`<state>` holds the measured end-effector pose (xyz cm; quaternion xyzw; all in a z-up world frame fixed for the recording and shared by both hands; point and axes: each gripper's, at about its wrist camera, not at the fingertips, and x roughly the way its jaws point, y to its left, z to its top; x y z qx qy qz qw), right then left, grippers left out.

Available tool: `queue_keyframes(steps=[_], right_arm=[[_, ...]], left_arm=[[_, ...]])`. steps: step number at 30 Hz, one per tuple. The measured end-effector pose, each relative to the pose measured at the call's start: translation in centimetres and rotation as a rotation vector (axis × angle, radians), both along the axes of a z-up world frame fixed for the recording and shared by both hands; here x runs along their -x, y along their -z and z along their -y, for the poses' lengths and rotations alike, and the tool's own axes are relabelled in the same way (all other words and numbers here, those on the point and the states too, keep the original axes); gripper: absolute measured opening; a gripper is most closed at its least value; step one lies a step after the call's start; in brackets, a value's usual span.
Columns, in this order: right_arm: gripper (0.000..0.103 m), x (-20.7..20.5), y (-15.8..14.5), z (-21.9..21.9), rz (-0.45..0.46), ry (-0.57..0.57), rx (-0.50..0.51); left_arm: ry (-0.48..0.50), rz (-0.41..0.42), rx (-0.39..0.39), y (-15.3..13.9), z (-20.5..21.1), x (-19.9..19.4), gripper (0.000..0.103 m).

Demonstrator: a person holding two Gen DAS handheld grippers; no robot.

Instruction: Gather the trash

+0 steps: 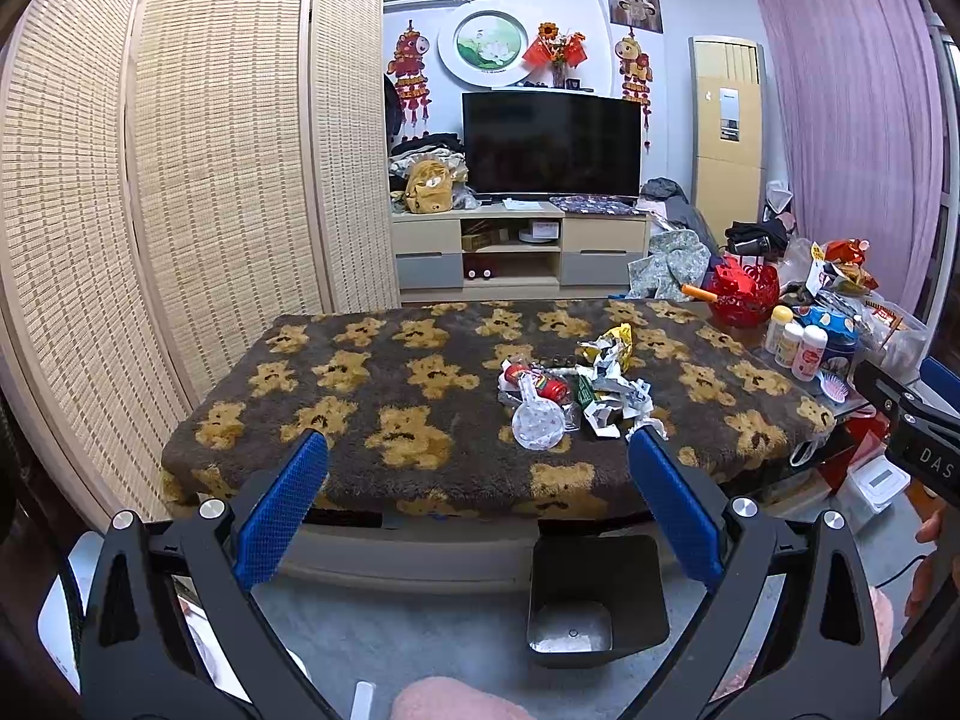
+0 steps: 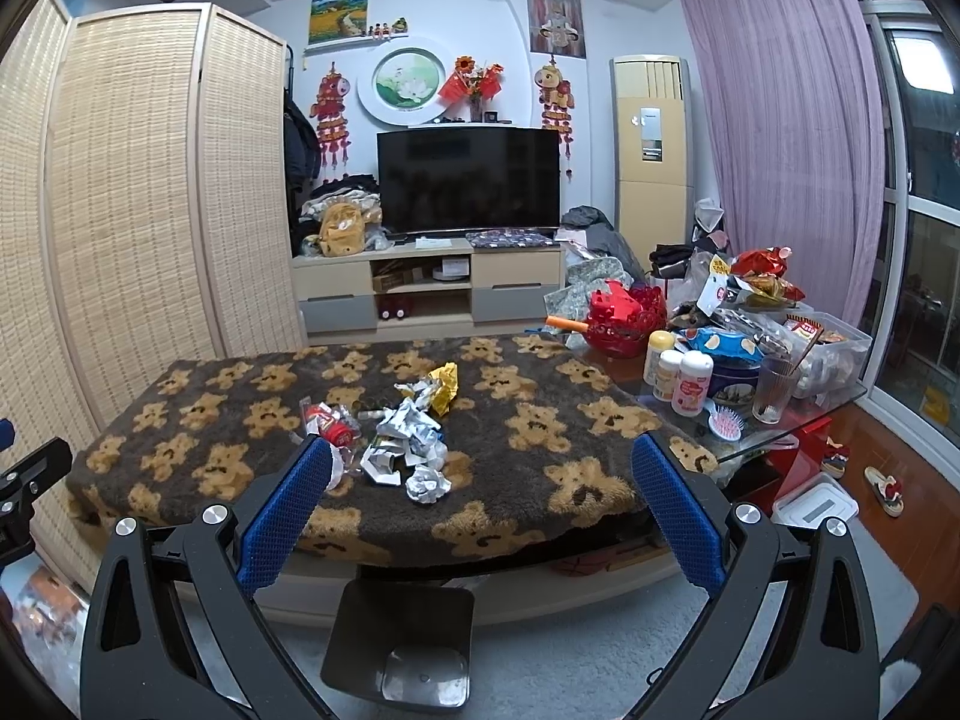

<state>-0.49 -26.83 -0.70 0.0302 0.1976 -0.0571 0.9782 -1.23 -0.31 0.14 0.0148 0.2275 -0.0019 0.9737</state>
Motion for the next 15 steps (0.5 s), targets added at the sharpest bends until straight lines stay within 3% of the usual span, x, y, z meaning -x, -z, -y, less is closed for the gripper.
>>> queue_keyframes(steps=[15], right_arm=[[0.100, -0.15, 0.07, -0.04, -0.006, 0.000, 0.000]], left_arm=[[0.001, -0.005, -0.003, -0.06, 0.11, -0.04, 0.095]])
